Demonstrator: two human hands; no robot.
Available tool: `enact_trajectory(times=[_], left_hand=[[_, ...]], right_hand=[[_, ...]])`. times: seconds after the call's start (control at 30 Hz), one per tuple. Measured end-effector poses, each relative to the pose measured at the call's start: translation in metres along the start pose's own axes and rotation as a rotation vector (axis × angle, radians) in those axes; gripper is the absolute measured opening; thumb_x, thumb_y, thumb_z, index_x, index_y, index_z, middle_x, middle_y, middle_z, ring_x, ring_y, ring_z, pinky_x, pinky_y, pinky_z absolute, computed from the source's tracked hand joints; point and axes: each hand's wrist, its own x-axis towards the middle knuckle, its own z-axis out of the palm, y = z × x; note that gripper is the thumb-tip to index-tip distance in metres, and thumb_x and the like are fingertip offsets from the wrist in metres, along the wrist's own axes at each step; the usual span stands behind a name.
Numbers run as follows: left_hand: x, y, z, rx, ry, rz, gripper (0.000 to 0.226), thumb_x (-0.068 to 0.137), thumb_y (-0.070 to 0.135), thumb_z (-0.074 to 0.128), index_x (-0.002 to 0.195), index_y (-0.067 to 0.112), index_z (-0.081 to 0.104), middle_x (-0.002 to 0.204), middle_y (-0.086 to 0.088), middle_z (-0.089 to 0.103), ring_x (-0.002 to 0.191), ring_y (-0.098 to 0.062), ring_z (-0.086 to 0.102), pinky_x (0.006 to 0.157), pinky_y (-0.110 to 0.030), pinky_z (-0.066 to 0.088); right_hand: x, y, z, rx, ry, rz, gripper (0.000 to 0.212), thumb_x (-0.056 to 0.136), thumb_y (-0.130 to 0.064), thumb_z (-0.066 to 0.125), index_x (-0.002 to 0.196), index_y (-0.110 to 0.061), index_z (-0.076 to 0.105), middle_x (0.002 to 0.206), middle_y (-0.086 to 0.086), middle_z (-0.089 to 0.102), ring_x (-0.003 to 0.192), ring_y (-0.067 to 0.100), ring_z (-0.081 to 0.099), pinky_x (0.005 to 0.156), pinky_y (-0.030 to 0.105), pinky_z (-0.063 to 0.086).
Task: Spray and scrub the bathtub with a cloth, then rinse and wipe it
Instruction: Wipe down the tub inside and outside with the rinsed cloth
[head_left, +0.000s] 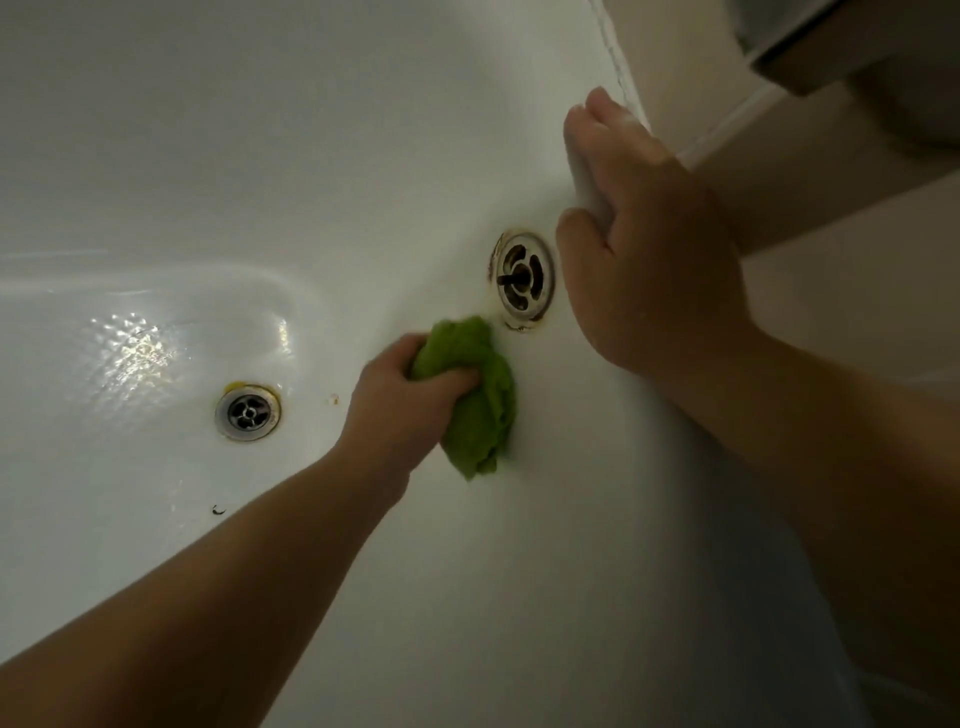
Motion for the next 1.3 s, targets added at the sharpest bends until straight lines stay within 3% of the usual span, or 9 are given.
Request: enact_trajectory(times=[0.07, 0.23, 0.33, 0.4, 0.57, 0.83, 0.97, 1.1, 1.3], left_hand=[[-0.001, 0.015, 0.002, 0.051, 0.044, 0.1, 0.029, 0.087, 0.024, 0.08, 0.112, 0.034, 0.07, 0.099, 0.007, 0.075, 0.092, -0.012, 0.072, 0.078, -0.031, 0.062], [-0.034, 0.01, 0.008, 0.057, -0.003, -0.029, 0.028, 0.092, 0.031, 0.074, 0.118, 0.034, 0.065, 0.103, 0.005, 0.072, 0.098, -0.018, 0.071, 0.084, -0.039, 0.063], [-0.063, 0.027, 0.012, 0.082, -0.142, 0.087, 0.028, 0.088, 0.028, 0.078, 0.113, 0.038, 0.069, 0.095, 0.013, 0.075, 0.088, -0.006, 0.073, 0.071, -0.022, 0.061], [-0.076, 0.047, 0.018, 0.075, -0.2, 0.224, 0.03, 0.087, 0.024, 0.08, 0.113, 0.036, 0.07, 0.096, 0.012, 0.076, 0.089, -0.007, 0.073, 0.075, -0.024, 0.062], [-0.061, 0.089, 0.031, 0.112, -0.033, 0.413, 0.025, 0.087, 0.028, 0.08, 0.109, 0.035, 0.072, 0.095, 0.012, 0.075, 0.089, -0.005, 0.071, 0.083, -0.032, 0.062], [-0.084, 0.063, 0.031, 0.086, -0.093, 0.244, 0.026, 0.086, 0.029, 0.082, 0.11, 0.034, 0.072, 0.095, 0.012, 0.076, 0.089, -0.005, 0.073, 0.082, -0.031, 0.062], [-0.073, 0.078, 0.033, 0.097, -0.023, 0.324, 0.024, 0.088, 0.029, 0.08, 0.11, 0.032, 0.071, 0.094, 0.011, 0.075, 0.088, -0.006, 0.072, 0.079, -0.027, 0.061], [-0.088, 0.059, 0.037, 0.102, -0.009, 0.246, 0.02, 0.091, 0.031, 0.076, 0.11, 0.032, 0.071, 0.092, 0.01, 0.074, 0.085, -0.005, 0.071, 0.076, -0.027, 0.059], [-0.099, 0.046, 0.021, 0.157, -0.21, 0.246, 0.027, 0.089, 0.027, 0.079, 0.113, 0.036, 0.07, 0.098, 0.013, 0.075, 0.093, -0.007, 0.072, 0.082, -0.03, 0.061]], right_hand=[[-0.001, 0.0, 0.0, 0.016, -0.003, 0.002, 0.056, 0.099, -0.013, 0.042, 0.155, -0.008, 0.043, 0.165, 0.01, 0.035, 0.154, 0.022, 0.03, 0.117, 0.017, 0.019], [-0.027, 0.005, -0.006, 0.129, 0.04, 0.004, 0.047, 0.102, -0.009, 0.042, 0.147, -0.007, 0.055, 0.159, 0.008, 0.046, 0.149, 0.018, 0.04, 0.119, 0.014, 0.025], [-0.055, 0.008, -0.009, 0.187, 0.097, 0.033, 0.043, 0.102, -0.007, 0.048, 0.143, -0.003, 0.059, 0.153, 0.009, 0.053, 0.144, 0.019, 0.046, 0.118, 0.013, 0.026], [-0.071, 0.008, -0.013, 0.235, 0.125, 0.076, 0.043, 0.102, -0.011, 0.048, 0.142, -0.001, 0.06, 0.15, 0.011, 0.056, 0.141, 0.02, 0.05, 0.119, 0.018, 0.03], [-0.092, 0.007, -0.015, 0.283, 0.205, 0.117, 0.051, 0.101, -0.025, 0.039, 0.137, 0.002, 0.062, 0.142, 0.014, 0.062, 0.132, 0.02, 0.055, 0.117, 0.028, 0.038], [-0.108, 0.009, -0.017, 0.242, 0.091, 0.168, 0.047, 0.101, -0.013, 0.045, 0.146, -0.004, 0.055, 0.154, 0.006, 0.052, 0.143, 0.012, 0.043, 0.122, 0.016, 0.024], [-0.115, 0.008, -0.016, 0.21, 0.104, 0.158, 0.048, 0.099, -0.009, 0.047, 0.146, -0.005, 0.056, 0.154, 0.004, 0.051, 0.144, 0.013, 0.043, 0.121, 0.012, 0.02], [-0.117, 0.008, -0.015, 0.199, 0.109, 0.145, 0.046, 0.101, -0.006, 0.046, 0.146, -0.003, 0.055, 0.154, 0.007, 0.051, 0.145, 0.019, 0.045, 0.123, 0.018, 0.024], [-0.144, 0.001, -0.017, 0.149, 0.102, 0.188, 0.048, 0.102, -0.01, 0.046, 0.149, -0.003, 0.052, 0.158, 0.007, 0.047, 0.148, 0.02, 0.042, 0.125, 0.024, 0.024]])
